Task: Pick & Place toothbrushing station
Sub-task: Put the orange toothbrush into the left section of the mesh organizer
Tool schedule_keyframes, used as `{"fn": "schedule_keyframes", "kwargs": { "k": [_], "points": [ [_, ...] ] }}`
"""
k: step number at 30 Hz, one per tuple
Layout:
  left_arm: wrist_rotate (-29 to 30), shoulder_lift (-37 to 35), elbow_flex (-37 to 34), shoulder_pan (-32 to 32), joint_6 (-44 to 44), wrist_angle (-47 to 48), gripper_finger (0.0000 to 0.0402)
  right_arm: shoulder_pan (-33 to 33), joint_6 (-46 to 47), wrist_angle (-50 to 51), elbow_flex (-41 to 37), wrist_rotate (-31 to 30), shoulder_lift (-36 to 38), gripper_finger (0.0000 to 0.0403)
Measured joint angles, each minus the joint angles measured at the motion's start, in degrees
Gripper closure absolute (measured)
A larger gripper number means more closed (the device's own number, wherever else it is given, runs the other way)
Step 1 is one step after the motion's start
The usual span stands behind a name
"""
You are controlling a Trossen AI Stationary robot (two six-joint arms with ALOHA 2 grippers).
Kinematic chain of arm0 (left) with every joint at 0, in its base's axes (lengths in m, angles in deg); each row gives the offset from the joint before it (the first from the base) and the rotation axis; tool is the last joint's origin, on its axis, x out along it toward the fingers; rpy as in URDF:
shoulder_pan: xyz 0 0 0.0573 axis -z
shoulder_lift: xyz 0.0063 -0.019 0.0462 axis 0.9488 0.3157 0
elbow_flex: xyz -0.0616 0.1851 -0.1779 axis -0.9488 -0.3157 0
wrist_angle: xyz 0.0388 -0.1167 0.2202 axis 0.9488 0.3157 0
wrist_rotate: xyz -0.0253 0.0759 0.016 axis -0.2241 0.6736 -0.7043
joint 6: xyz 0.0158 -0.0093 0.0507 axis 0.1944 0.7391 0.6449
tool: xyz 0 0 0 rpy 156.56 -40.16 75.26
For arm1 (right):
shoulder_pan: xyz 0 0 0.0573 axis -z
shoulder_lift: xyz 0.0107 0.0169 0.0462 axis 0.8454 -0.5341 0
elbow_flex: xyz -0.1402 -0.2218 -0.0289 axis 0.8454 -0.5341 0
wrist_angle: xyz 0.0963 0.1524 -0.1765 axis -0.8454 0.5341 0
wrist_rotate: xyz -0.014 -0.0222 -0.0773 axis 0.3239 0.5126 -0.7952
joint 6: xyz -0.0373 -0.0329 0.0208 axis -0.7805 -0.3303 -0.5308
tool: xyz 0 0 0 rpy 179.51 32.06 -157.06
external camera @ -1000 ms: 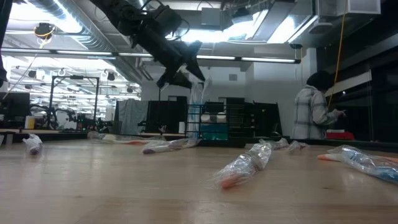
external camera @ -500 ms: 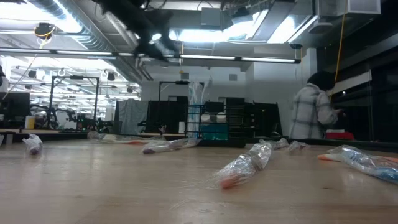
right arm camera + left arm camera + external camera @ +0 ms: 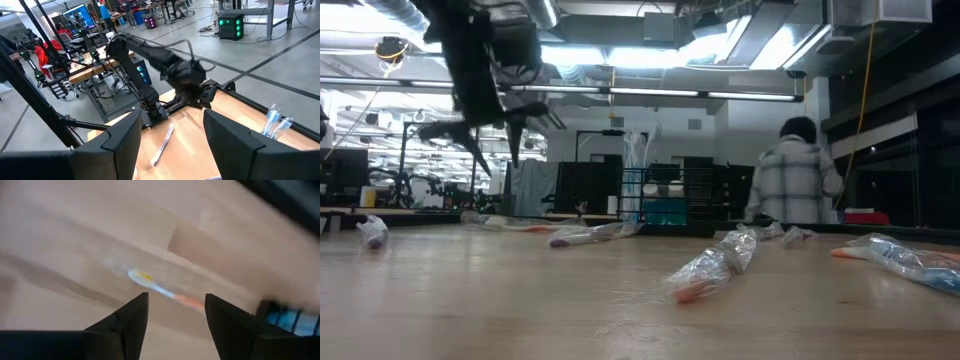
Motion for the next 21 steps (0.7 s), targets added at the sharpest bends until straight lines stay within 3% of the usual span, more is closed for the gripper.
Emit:
{"fn": "schedule_keyframes", "kwargs": {
  "k": [5, 7, 13, 21],
  "points": [
    [1.5, -0.5, -8.5, 0.4, -21.5, -7.6, 0.0210, -1.1, 0.4, -1.2, 0.0, -0.6, 0.0, 0.0186],
    [2.8, -0.6, -10.1, 0.4, -26.1, -8.9, 0.0212, -1.7, 0.4, -1.8, 0.0, -1.4, -0.3, 0.0186],
    [7.2, -0.4, -10.7, 0.1, -28.5, -8.6, 0.0215, -2.8, 1.3, -2.3, 0.0, -4.0, -0.6, 0.0186],
    [6.8, 2.0, -10.7, -1.3, -28.5, -8.7, 0.0215, -2.8, 1.9, -2.6, 0.0, -4.0, -0.6, 0.0186]
  ]
}}
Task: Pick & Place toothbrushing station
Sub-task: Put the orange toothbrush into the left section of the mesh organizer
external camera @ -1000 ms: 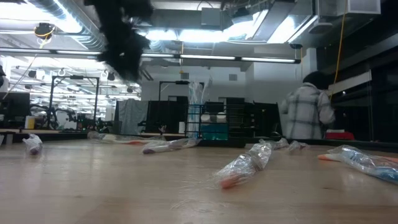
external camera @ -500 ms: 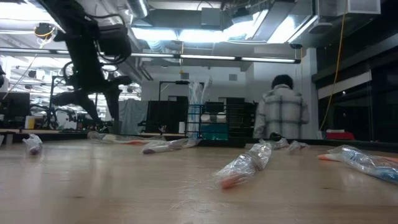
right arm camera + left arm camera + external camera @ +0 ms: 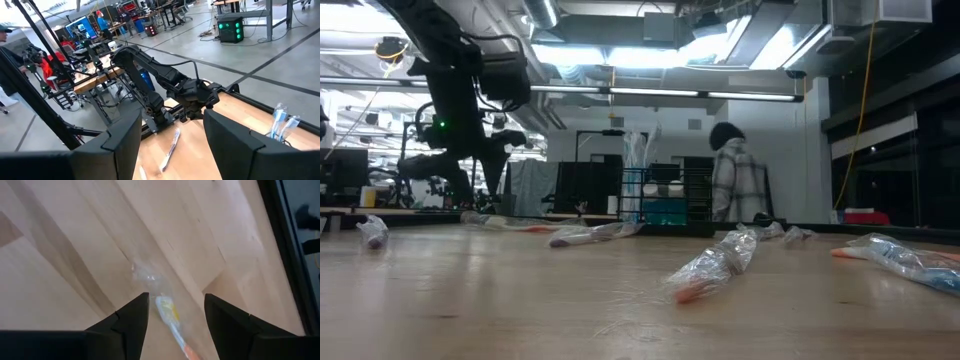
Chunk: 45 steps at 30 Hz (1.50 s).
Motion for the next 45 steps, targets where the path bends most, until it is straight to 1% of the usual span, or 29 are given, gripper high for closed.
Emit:
{"fn": "schedule_keyframes", "kwargs": {
  "k": [7, 11, 13, 16, 20, 25, 28, 31, 33, 36, 40, 42, 45],
  "points": [
    [-2.2, 3.6, 0.0, -0.8, 0.1, -0.4, 0.0215, 0.0, 1.3, 0.0, 0.0, 0.0, 0.0, 0.0186],
    [-2.6, 6.4, 0.0, -0.8, 0.0, -3.4, 0.0217, 0.0, 2.2, 0.0, 0.0, 0.1, 0.0, 0.0186],
    [-2.7, 8.3, 0.0, -1.1, 0.1, -5.4, 0.0222, -0.1, 2.3, 0.0, 0.0, 0.2, 0.0, 0.0186],
    [-4.8, 11.1, 0.1, -1.5, 0.3, -7.8, 0.0233, -0.3, 2.5, 0.0, 0.0, 0.2, 0.0, 0.0186],
    [-4.0, 13.0, 0.2, -1.0, 0.5, -9.0, 0.0248, -0.8, 2.6, -0.6, 0.0, -0.1, 0.0, 0.0186],
    [-3.7, 13.5, 0.2, -0.9, 1.2, -10.0, 0.0279, -1.7, 2.7, -0.8, 0.0, -2.0, 0.0, 0.0186],
    [-3.9, 13.5, 0.2, -1.1, 1.6, -10.2, 0.0317, -1.8, 2.7, -0.8, 0.0, -2.9, 0.0, 0.0186],
    [-3.4, 13.5, 0.1, -0.9, 1.6, -10.6, 0.0368, -1.8, 2.7, -0.8, 0.0, -3.0, 0.0, 0.0186],
    [-2.5, 13.7, 0.0, -0.4, 1.8, -12.9, 0.0391, -1.8, 2.6, -0.8, 0.0, -3.0, 0.0, 0.0186],
    [-1.3, 13.5, 0.0, 0.1, 4.7, -16.8, 0.0399, -1.8, 2.7, -0.8, 0.0, -3.0, 0.0, 0.0186],
    [-0.5, 13.4, 0.0, 0.1, 7.7, -21.4, 0.0399, -1.8, 2.6, -0.8, 0.0, -3.0, 0.0, 0.0186],
    [-0.3, 12.6, 0.0, 0.5, 9.6, -23.5, 0.0399, -1.8, 2.6, -0.8, 0.0, -3.0, 0.0, 0.0186],
    [1.6, 10.7, 0.0, 2.2, 12.3, -26.3, 0.0399, -1.8, 2.5, -0.8, 0.0, -3.0, 0.0, 0.0186]
  ]
}}
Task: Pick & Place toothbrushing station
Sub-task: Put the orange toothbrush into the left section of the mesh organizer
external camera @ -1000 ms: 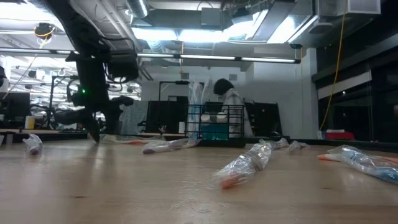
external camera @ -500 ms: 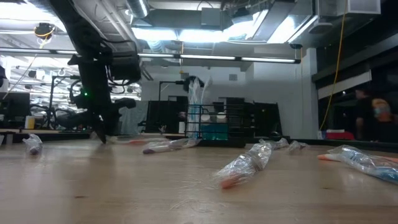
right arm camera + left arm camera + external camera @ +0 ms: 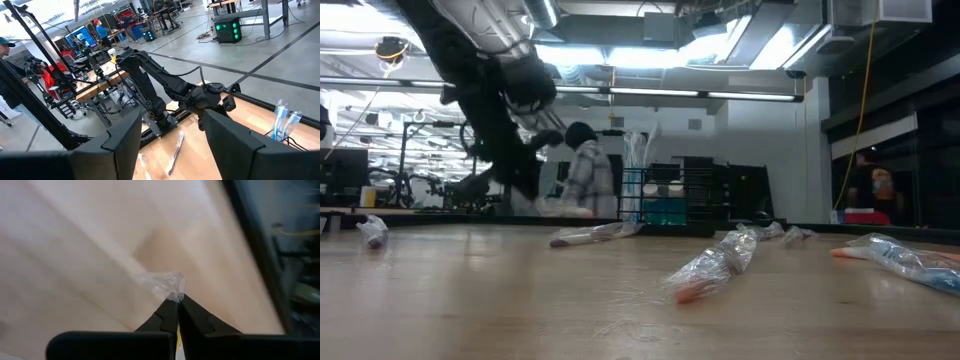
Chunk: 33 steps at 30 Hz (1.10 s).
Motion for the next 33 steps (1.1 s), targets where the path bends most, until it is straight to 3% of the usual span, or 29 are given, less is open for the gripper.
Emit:
{"fn": "schedule_keyframes", "kwargs": {
  "k": [7, 14, 17, 21, 26, 30, 33],
  "points": [
    [9.7, -7.3, 0.0, 6.7, 15.2, -18.0, 0.0400, 0.0, -0.4, 0.0, 0.0, 0.0, 0.0, 0.0186],
    [18.4, -8.2, 0.1, 13.4, 44.4, -49.5, 0.0400, 0.0, -0.7, 0.0, 0.0, 0.0, 0.0, 0.0186],
    [18.1, -7.4, 0.1, 14.5, 56.6, -60.0, 0.0400, 0.0, -0.7, 0.0, 0.0, 0.0, 0.0, 0.0186],
    [12.0, -6.5, 2.1, 15.2, 70.4, -69.7, 0.0400, 0.0, -0.6, 0.0, 0.0, 0.0, 0.0, 0.0186],
    [3.6, -5.5, 8.7, 16.0, 85.3, -68.5, 0.0400, 0.0, 0.1, 0.0, 0.0, 0.0, 0.0, 0.0186],
    [7.0, -5.5, 11.9, 15.9, 91.8, -56.6, 0.0400, 0.0, 1.6, 0.0, 0.0, 0.3, 0.0, 0.0186],
    [9.9, -3.4, 12.0, 16.0, 92.0, -54.1, 0.0400, 0.0, 2.6, 0.0, 0.0, 0.5, 0.0, 0.0186]
  ]
}}
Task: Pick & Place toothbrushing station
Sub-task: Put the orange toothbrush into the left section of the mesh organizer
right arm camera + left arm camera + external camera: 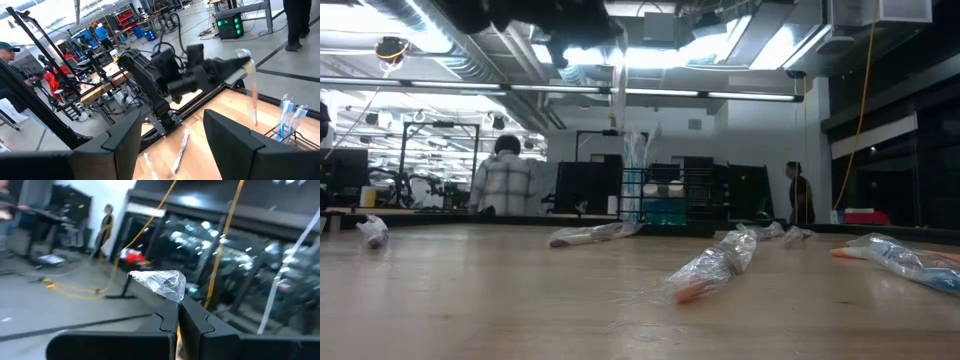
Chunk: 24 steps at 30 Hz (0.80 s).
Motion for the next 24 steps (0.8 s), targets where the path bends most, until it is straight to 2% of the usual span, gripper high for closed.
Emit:
{"fn": "schedule_keyframes", "kwargs": {
  "k": [5, 7, 12, 17, 24],
  "points": [
    [9.8, 3.9, 0.3, 1.2, 1.7, -2.0, 0.0400, 0.0, 0.1, -0.4, 0.0, 0.0, 0.0, 0.0186],
    [12.0, 5.3, 0.3, 1.5, 1.6, -2.2, 0.0400, 0.0, 0.2, -0.5, 0.0, 0.0, 0.0, 0.0186],
    [14.1, 8.6, 0.3, 2.4, 0.4, -2.5, 0.0400, 0.0, 0.3, -0.5, 0.0, 0.0, 0.0, 0.0186],
    [14.9, 11.1, 0.3, 2.2, 0.9, -9.0, 0.0400, 0.0, 0.8, -0.5, 0.0, 0.0, 0.0, 0.0186],
    [16.0, 11.1, 0.3, 2.1, 1.6, -7.5, 0.0400, 0.0, 1.4, -0.5, 0.0, 0.0, 0.0, 0.0186]
  ]
}}
